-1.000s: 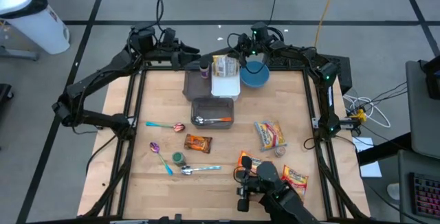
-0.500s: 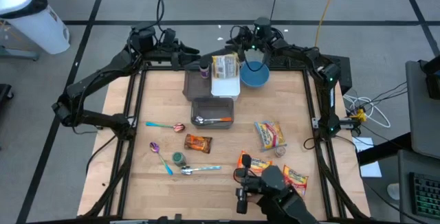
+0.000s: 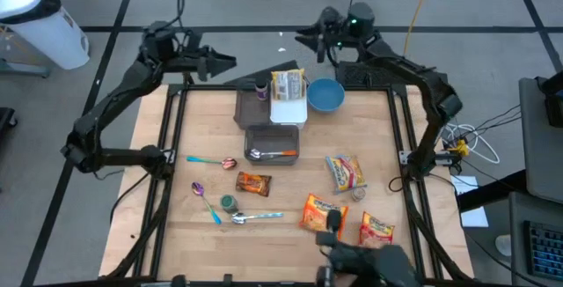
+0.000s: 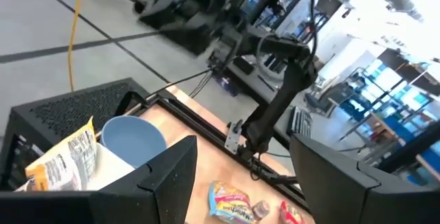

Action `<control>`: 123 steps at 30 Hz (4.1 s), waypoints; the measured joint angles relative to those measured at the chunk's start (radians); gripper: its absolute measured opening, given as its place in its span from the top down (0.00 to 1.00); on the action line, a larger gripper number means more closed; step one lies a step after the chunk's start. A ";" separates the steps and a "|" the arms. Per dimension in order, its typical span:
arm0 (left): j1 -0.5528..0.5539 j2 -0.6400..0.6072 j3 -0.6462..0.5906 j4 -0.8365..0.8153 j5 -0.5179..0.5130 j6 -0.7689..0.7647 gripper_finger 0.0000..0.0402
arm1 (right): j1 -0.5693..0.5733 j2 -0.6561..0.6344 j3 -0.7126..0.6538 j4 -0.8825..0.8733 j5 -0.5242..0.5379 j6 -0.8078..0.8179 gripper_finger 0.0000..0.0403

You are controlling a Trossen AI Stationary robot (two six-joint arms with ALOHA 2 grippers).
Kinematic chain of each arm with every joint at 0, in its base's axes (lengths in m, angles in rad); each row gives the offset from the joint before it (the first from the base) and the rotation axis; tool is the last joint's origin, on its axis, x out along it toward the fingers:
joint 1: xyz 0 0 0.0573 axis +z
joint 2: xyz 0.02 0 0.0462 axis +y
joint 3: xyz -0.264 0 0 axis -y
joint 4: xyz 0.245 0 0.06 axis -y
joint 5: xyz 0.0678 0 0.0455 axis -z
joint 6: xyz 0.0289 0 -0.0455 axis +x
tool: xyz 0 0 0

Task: Pick & Place Food Item
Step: Put the top blue spoon into the bottom black bin

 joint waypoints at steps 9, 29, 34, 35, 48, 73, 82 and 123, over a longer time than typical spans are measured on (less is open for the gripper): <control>0.011 -0.228 0.000 -0.335 -0.147 0.186 0.40 | 0.041 -0.197 0.000 -0.153 0.002 0.228 0.51; -0.220 -0.431 0.000 -1.085 -0.481 0.317 0.40 | 0.615 -0.150 -0.002 -0.287 0.420 0.165 0.36; -0.290 -0.431 -0.050 -1.117 -0.515 0.288 0.40 | 0.690 -0.090 -0.002 -0.198 0.449 0.208 0.36; -0.306 -0.431 -0.064 -1.117 -0.518 0.278 0.40 | 0.698 -0.079 -0.002 -0.175 0.448 0.222 0.35; -0.574 -0.356 -0.345 -1.027 -0.645 0.096 0.40 | 0.706 -0.043 -0.002 -0.059 0.440 0.254 0.36; -0.700 0.016 -0.392 -0.900 -0.736 0.402 0.40 | 0.637 -0.185 -0.100 -0.024 0.202 0.266 0.37; -0.697 0.225 -0.392 -0.875 -0.725 0.434 0.40 | 0.646 -0.263 -0.338 0.292 0.239 0.453 0.38; -0.749 0.443 -0.387 -0.744 -0.762 0.374 0.40 | 0.640 -0.450 -0.524 0.343 0.370 0.416 0.38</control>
